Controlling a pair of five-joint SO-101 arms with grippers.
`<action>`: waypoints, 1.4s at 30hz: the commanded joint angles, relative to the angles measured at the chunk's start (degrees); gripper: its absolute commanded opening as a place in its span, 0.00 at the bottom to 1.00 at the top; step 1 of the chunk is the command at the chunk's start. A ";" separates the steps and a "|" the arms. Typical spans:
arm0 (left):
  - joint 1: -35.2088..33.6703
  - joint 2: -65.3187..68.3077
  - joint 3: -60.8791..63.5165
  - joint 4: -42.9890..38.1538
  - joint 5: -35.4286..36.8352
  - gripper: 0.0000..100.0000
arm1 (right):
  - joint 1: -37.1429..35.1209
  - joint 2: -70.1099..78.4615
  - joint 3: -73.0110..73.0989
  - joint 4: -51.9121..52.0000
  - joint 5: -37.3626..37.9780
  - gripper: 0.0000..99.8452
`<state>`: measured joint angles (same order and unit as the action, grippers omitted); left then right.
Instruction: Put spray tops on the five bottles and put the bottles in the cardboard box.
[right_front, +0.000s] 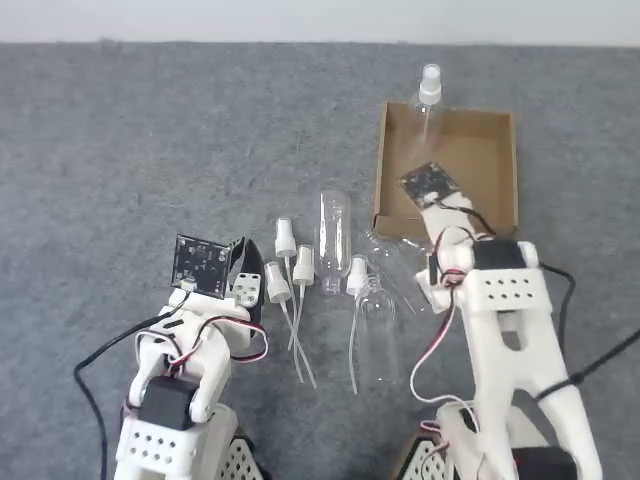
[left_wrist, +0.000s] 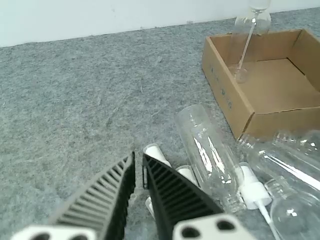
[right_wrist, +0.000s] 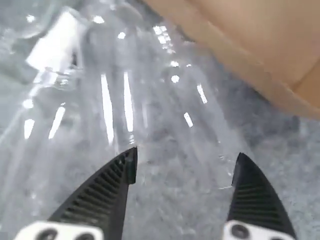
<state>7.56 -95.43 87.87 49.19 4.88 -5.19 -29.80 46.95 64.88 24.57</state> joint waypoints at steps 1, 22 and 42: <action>-0.18 -0.79 -0.40 -1.49 0.18 0.02 | 2.77 -2.59 1.05 -3.82 0.70 0.25; -0.18 -0.79 -0.40 -1.41 0.18 0.02 | 3.56 8.40 4.13 -14.20 3.60 0.14; -0.09 -0.44 -0.84 -1.32 0.26 0.02 | 32.31 8.22 3.87 -5.23 20.13 0.04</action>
<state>7.56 -95.43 87.87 49.19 4.88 19.69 -22.77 49.93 58.99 40.57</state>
